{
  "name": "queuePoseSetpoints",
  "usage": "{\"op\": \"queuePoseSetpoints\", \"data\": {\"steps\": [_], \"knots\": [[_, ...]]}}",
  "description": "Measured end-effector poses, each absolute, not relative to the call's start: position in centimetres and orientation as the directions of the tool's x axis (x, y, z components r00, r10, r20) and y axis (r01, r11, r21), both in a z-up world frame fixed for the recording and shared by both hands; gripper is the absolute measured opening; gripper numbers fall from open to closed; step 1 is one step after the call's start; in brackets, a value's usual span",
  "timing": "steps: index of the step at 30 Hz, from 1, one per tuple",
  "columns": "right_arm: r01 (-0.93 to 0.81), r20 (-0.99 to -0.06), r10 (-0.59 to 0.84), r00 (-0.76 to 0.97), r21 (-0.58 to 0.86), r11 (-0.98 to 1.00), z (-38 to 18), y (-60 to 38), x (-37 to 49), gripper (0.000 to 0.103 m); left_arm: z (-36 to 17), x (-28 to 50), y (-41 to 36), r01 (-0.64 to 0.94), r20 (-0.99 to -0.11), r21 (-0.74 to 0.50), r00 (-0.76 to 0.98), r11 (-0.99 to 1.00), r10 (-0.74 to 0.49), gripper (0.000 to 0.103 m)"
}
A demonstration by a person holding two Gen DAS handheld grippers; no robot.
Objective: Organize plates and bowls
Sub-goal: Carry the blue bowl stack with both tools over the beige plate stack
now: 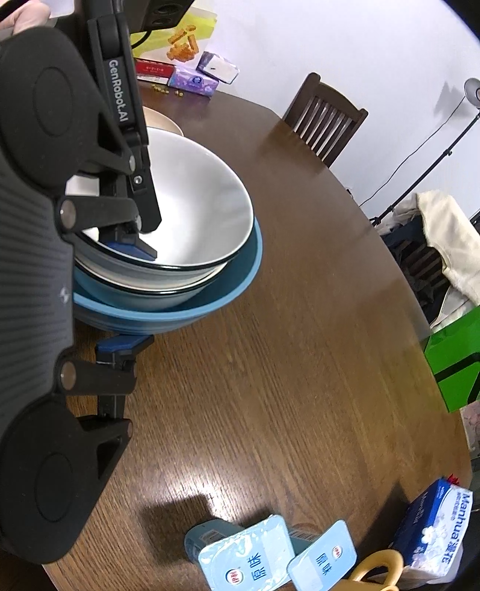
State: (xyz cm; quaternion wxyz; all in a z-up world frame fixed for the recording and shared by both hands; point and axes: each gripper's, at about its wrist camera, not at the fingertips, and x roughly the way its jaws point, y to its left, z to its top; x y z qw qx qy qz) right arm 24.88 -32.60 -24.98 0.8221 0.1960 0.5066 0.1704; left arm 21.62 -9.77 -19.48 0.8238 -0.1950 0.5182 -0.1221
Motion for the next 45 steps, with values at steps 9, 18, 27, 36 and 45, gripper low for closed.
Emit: {"op": "queuePoseSetpoints", "data": {"steps": [9, 18, 27, 36, 45], "knots": [[-0.115, -0.757, 0.496, 0.426, 0.498, 0.859, -23.8, -30.4, 24.9, 0.041, -18.5, 20.5, -7.2, -0.025, -0.800, -0.444, 0.460, 0.895, -0.384, 0.047], [-0.164, -0.749, 0.519, 0.411, 0.500, 0.850, -22.8, -27.4, 25.0, 0.041, -17.5, 19.2, -4.1, -0.062, -0.795, -0.440, 0.490, 0.896, -0.357, 0.047], [-0.206, -0.746, 0.537, 0.394, 0.497, 0.843, -22.1, -24.5, 25.0, 0.041, -16.9, 17.9, -1.4, -0.098, -0.792, -0.440, 0.511, 0.893, -0.334, 0.047], [-0.245, -0.742, 0.557, 0.372, 0.501, 0.830, -21.7, -21.9, 24.8, 0.041, -16.5, 16.6, 1.1, -0.136, -0.791, -0.437, 0.529, 0.889, -0.307, 0.047], [-0.279, -0.742, 0.571, 0.352, 0.499, 0.820, -21.6, -20.0, 24.8, 0.041, -16.3, 15.8, 2.9, -0.168, -0.790, -0.438, 0.541, 0.883, -0.289, 0.047]]}}
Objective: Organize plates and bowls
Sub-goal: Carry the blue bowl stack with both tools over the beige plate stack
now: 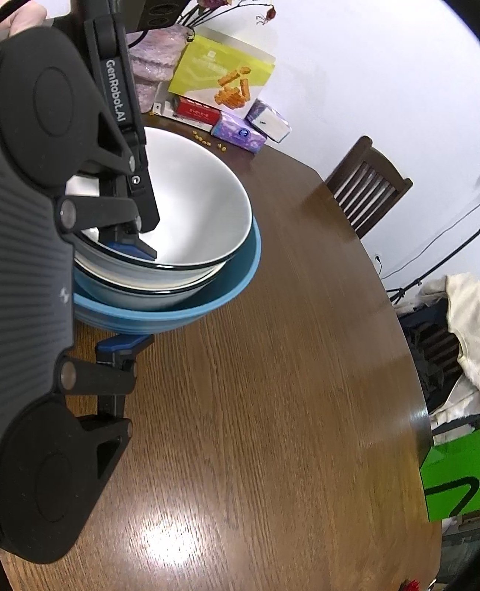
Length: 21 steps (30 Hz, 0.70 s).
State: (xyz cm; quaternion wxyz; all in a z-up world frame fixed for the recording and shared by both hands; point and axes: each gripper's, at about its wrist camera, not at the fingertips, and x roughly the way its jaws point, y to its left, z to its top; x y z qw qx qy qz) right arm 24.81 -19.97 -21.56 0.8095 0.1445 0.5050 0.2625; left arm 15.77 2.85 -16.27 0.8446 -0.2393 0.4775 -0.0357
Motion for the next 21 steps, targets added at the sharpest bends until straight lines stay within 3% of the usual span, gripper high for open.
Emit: {"op": "queuePoseSetpoints", "data": {"steps": [21], "knots": [[-0.341, -0.747, 0.588, 0.310, 0.490, 0.802, -21.4, -15.0, 24.7, 0.041, -16.4, 14.4, 8.1, -0.225, -0.787, -0.446, 0.560, 0.867, -0.260, 0.047]]}}
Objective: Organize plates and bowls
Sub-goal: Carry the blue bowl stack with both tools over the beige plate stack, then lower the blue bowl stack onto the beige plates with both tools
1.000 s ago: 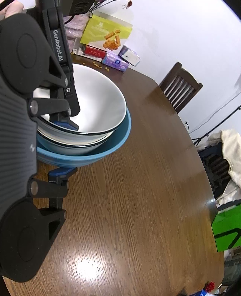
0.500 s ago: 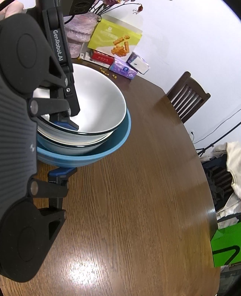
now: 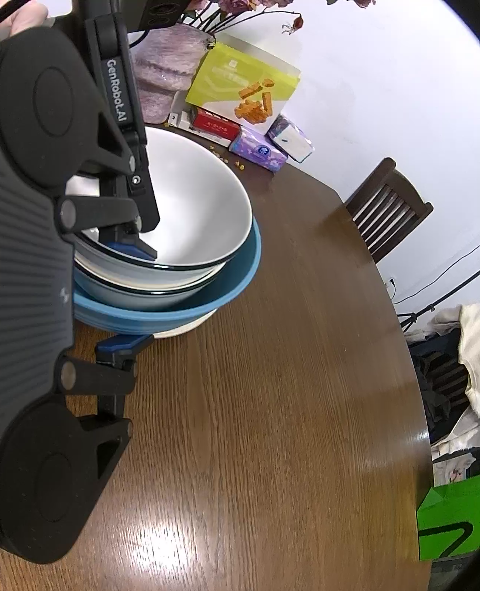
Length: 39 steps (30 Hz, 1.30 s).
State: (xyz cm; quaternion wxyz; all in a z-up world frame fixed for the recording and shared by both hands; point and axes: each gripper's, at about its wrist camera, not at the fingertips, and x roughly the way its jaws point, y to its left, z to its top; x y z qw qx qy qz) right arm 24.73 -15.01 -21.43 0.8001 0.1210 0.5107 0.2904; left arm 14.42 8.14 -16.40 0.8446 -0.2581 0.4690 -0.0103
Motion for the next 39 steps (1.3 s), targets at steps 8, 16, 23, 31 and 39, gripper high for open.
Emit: {"op": "queuePoseSetpoints", "data": {"steps": [8, 16, 23, 31, 39], "knots": [[-0.342, -0.753, 0.585, 0.301, 0.487, 0.803, -22.0, -12.5, 24.9, 0.041, -17.3, 14.7, 10.1, -0.234, -0.791, -0.446, 0.555, 0.864, -0.258, 0.047], [-0.340, -0.759, 0.587, 0.281, 0.493, 0.801, -23.2, -10.3, 25.2, 0.041, -18.7, 15.0, 12.1, -0.256, -0.803, -0.441, 0.541, 0.860, -0.250, 0.047], [-0.337, -0.767, 0.586, 0.262, 0.496, 0.800, -24.5, -8.8, 25.6, 0.041, -20.0, 15.3, 13.1, -0.266, -0.813, -0.436, 0.527, 0.860, -0.249, 0.047], [-0.323, -0.770, 0.585, 0.256, 0.502, 0.802, -25.8, -8.1, 25.9, 0.041, -21.1, 16.1, 13.4, -0.261, -0.824, -0.418, 0.512, 0.870, -0.242, 0.047], [-0.322, -0.776, 0.577, 0.257, 0.494, 0.808, -26.8, -7.8, 26.2, 0.041, -21.7, 16.9, 13.1, -0.255, -0.829, -0.412, 0.504, 0.875, -0.243, 0.047]]}}
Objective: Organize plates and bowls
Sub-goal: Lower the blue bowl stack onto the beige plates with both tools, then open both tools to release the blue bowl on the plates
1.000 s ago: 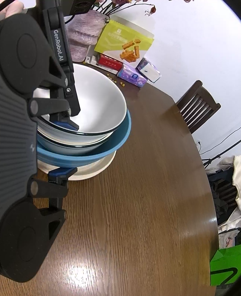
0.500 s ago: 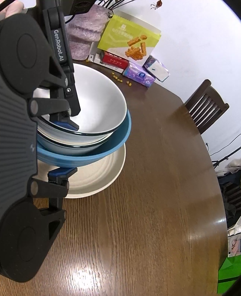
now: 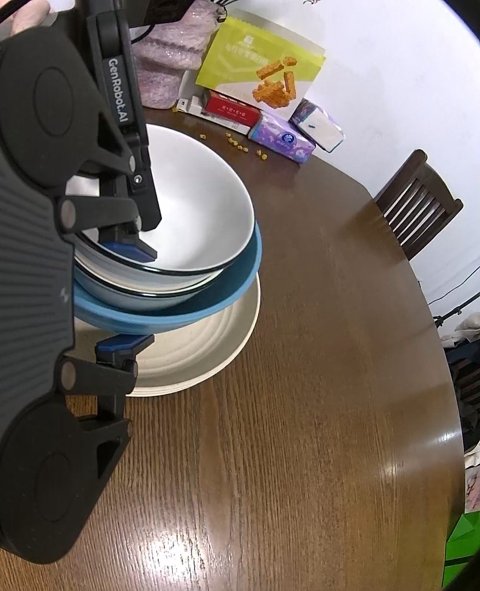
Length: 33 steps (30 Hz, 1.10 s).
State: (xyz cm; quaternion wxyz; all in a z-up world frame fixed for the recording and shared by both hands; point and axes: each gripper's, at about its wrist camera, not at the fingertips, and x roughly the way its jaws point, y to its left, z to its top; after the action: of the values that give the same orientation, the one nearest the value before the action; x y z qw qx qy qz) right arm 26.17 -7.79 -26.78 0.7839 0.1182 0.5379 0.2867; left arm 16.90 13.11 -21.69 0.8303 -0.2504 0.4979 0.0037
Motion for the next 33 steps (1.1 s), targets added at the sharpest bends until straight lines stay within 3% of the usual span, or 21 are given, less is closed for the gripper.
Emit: {"op": "queuePoseSetpoints", "data": {"steps": [13, 19, 22, 27, 31, 33], "knots": [[-0.330, -0.790, 0.550, 0.269, 0.461, 0.824, -26.7, -7.0, 26.6, 0.042, -21.9, 16.4, 13.9, -0.243, -0.821, -0.430, 0.505, 0.869, -0.266, 0.051], [-0.336, -0.793, 0.536, 0.291, 0.440, 0.833, -26.4, -7.0, 26.6, 0.045, -20.7, 16.1, 14.5, -0.243, -0.810, -0.408, 0.541, 0.880, -0.226, 0.078], [-0.344, -0.783, 0.535, 0.317, 0.431, 0.834, -25.8, -7.3, 26.5, 0.058, -20.0, 15.7, 14.5, -0.234, -0.801, -0.396, 0.561, 0.888, -0.210, 0.088], [-0.341, -0.775, 0.532, 0.341, 0.425, 0.838, -24.9, -7.9, 26.3, 0.071, -18.5, 15.2, 14.3, -0.222, -0.782, -0.376, 0.596, 0.900, -0.180, 0.100], [-0.341, -0.762, 0.535, 0.366, 0.425, 0.839, -23.9, -8.6, 25.8, 0.083, -17.2, 14.6, 14.1, -0.227, -0.763, -0.355, 0.631, 0.907, -0.141, 0.103], [-0.341, -0.753, 0.541, 0.375, 0.430, 0.836, -23.5, -8.9, 25.6, 0.084, -16.6, 14.2, 13.9, -0.225, -0.748, -0.345, 0.653, 0.911, -0.121, 0.103]]}}
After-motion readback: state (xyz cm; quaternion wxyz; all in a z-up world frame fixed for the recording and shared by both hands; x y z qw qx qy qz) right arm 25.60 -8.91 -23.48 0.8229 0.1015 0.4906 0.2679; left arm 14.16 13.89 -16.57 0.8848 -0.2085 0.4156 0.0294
